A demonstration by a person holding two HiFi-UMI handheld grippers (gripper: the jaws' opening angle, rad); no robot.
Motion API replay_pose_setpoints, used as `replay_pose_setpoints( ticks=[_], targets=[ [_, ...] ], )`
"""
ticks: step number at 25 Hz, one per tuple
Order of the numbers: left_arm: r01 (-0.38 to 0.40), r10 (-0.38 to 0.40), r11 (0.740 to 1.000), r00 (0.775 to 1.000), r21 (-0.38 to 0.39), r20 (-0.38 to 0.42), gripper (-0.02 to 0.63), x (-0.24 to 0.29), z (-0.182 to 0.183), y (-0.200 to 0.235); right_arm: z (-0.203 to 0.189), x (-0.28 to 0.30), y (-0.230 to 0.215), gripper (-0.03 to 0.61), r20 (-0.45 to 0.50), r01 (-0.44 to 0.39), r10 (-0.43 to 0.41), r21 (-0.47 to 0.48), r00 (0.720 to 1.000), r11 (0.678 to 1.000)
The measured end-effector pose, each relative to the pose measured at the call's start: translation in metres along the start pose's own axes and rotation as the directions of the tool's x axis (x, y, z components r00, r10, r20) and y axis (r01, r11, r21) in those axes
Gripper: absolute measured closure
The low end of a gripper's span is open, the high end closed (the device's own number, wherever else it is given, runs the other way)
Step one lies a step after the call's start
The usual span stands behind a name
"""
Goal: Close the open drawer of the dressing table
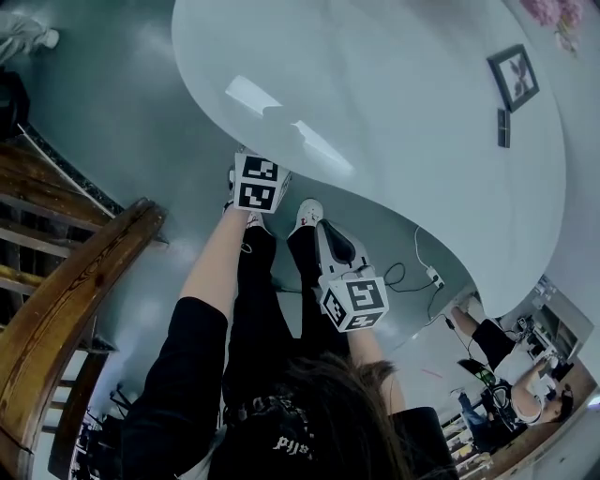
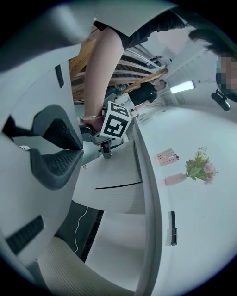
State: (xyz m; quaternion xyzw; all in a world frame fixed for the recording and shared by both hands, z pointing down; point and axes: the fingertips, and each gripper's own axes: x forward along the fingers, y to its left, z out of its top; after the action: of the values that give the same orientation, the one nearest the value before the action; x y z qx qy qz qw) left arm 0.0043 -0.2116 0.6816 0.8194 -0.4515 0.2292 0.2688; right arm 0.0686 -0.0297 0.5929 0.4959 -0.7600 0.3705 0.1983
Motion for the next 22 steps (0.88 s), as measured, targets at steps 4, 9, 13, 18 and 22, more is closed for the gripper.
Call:
replay_pose_setpoints(
  ticks=[4, 9, 13, 18, 22],
  targets=[
    [0.016, -0.016, 1.0, 1.0, -0.014, 0.0, 0.425, -0.018, 0.002, -0.008, 0.01, -0.01, 0.009, 0.552, 0.032, -0.014, 0.014, -0.003, 0.999, 1.0],
    [-0.011, 0.011, 0.999, 1.0, -0.043, -0.021, 0.422, -0.051, -0.006, -0.022, 0.021, -0.027, 0.014, 0.551, 0.044, -0.043, 0.044, -0.039, 0.998, 0.998],
    [-0.051, 0.051, 0.995, 0.999, -0.082, 0.0, 0.422, -0.088, -0.002, -0.037, 0.036, -0.044, 0.014, 0.551, 0.063, -0.089, 0.094, -0.078, 0.994, 0.993],
    [-0.08, 0.085, 0.992, 0.995, -0.099, 0.053, 0.422, -0.133, 0.017, -0.081, 0.065, -0.074, 0.003, 0.551, 0.087, -0.135, 0.148, -0.146, 0.985, 0.98],
    [-0.105, 0.117, 0.988, 0.987, -0.111, 0.106, 0.422, -0.17, 0.036, -0.114, 0.093, -0.102, 0.002, 0.551, 0.118, -0.162, 0.189, -0.209, 0.975, 0.964]
  ],
)
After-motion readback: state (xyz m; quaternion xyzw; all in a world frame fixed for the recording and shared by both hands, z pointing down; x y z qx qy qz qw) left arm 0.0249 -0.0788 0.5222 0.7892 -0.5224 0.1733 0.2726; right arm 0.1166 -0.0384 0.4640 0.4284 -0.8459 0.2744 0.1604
